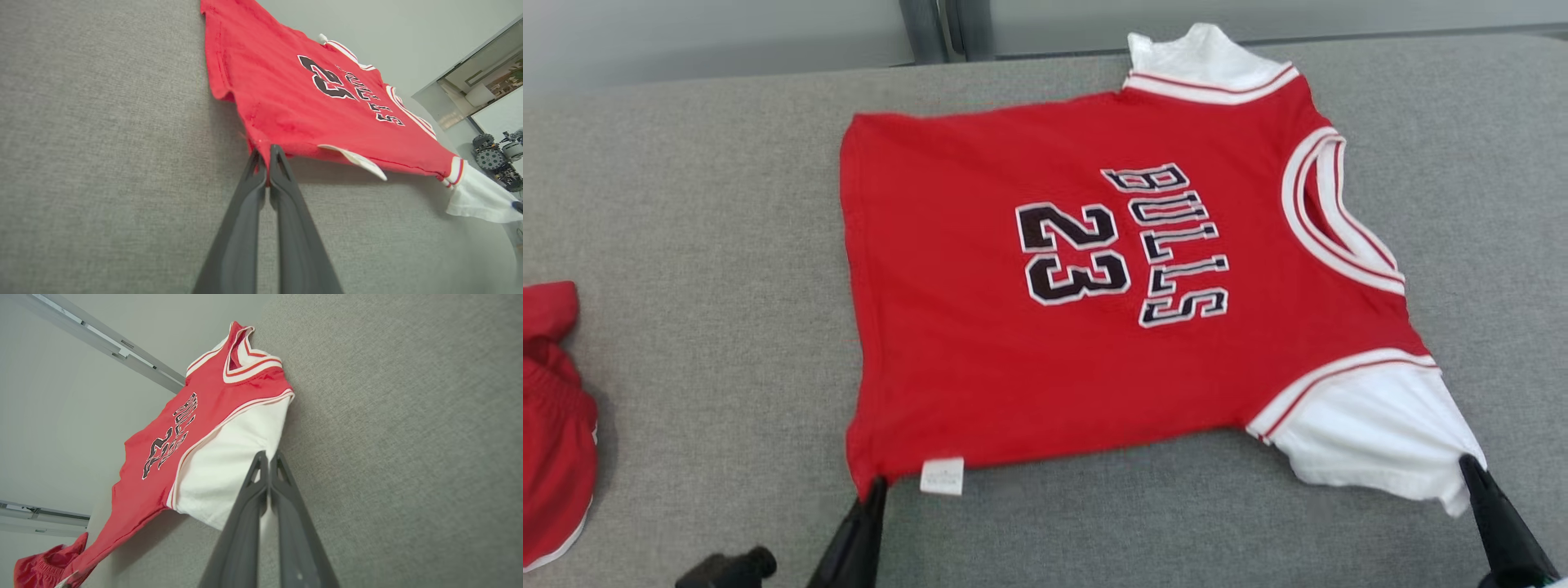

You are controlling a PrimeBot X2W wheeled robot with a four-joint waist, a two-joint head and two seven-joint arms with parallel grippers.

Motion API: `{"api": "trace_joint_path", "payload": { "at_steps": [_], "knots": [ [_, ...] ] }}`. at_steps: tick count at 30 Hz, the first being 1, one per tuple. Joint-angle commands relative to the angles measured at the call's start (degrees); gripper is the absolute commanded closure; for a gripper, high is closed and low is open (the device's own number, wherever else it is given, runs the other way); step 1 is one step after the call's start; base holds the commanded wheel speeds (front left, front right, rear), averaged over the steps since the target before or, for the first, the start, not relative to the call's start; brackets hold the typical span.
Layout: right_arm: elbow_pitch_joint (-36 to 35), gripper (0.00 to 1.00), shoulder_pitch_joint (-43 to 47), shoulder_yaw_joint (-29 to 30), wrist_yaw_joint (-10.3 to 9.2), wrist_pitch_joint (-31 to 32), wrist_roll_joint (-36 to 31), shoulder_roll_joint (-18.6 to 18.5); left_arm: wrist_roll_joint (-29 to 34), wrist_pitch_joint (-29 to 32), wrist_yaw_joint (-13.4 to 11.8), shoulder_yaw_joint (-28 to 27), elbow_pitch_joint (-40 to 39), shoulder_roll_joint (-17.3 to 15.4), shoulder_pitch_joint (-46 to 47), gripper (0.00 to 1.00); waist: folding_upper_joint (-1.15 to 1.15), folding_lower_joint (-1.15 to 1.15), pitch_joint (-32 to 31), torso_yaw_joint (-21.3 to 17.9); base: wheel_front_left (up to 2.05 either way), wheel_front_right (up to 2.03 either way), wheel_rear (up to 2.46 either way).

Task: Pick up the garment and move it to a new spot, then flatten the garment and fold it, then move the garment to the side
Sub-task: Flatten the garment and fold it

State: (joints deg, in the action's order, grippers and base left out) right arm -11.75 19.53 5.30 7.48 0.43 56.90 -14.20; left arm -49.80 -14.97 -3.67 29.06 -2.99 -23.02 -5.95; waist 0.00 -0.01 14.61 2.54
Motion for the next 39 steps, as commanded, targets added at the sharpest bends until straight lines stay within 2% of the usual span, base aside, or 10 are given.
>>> {"api": "trace_joint_path", "payload": {
  "at_steps": [1, 6, 17, 21, 27, 28, 29, 30, 34, 39],
  "knots": [
    [-1.20, 1.00, 1.63, 0.72, 0.03, 0.32, 0.22, -0.18, 0.51, -0.15, -1.22, 0.17, -2.21, -0.68, -2.50, 1.00, 0.00, 0.01, -1.76, 0.14, 0.00, 0.00, 0.00],
    [-2.39, 1.00, -2.10, 1.00, 0.03, 3.38, -2.44, -1.49, 0.48, 4.78, -3.17, 1.41, -7.20, -2.51, -2.05, 1.00, 0.00, 0.01, -1.23, 0.33, 0.00, 0.00, 0.00],
    [3.23, 1.00, -26.05, 0.32, 0.03, 21.78, -12.35, -3.95, 1.66, 21.19, -5.91, 1.36, -5.43, -5.01, 17.29, 1.00, 0.00, 0.01, 2.50, 2.09, 0.00, 0.00, 0.00],
    [5.24, 1.00, -33.02, 0.06, 0.03, 26.88, -15.33, -5.13, 2.04, 25.81, -5.81, 2.35, -2.01, -4.07, 24.26, 1.00, 0.00, 0.01, 5.25, 3.05, 0.00, 0.00, 0.00],
    [9.58, 1.00, -41.97, -0.36, 0.03, 29.36, -19.45, -4.71, 3.41, 29.21, -4.57, 4.13, 4.16, -3.04, 31.63, 1.00, 0.00, 0.01, 8.55, 3.38, 0.00, 0.00, 0.00],
    [10.51, 0.77, -43.01, -1.13, 0.03, 29.83, -20.18, -4.52, 3.26, 29.28, -4.87, 4.02, 5.10, -2.58, 32.12, 0.80, 0.00, 0.01, 8.87, 3.31, 0.00, 0.00, 0.00],
    [10.99, 0.00, -43.86, -1.94, 0.03, 29.91, -20.86, -4.66, 3.22, 29.43, -4.89, 4.08, 5.74, -2.41, 32.41, 0.59, 0.00, 0.01, 9.16, 3.20, 0.00, 0.00, 0.00],
    [11.85, 0.00, -44.67, -2.75, 0.03, 30.34, -21.42, -4.99, 3.22, 29.55, -4.89, 4.19, 6.46, -2.37, 32.62, 0.00, 0.00, 0.01, 9.31, 3.13, 0.00, 0.00, 0.00],
    [9.79, 0.00, -45.00, -3.98, 0.03, 27.64, -22.65, -7.06, 3.23, 27.87, -5.44, 3.47, 6.28, -2.66, 31.08, 0.00, 0.00, 0.01, 9.06, 3.04, 0.00, 0.00, 0.00],
    [3.13, 0.00, -37.43, -5.08, 0.03, 27.41, -24.61, -13.48, 1.51, 25.49, -7.65, 1.48, 1.24, -3.95, 25.08, 0.00, 0.00, 0.01, 8.44, 1.82, 0.00, 0.00, 0.00]
  ]
}}
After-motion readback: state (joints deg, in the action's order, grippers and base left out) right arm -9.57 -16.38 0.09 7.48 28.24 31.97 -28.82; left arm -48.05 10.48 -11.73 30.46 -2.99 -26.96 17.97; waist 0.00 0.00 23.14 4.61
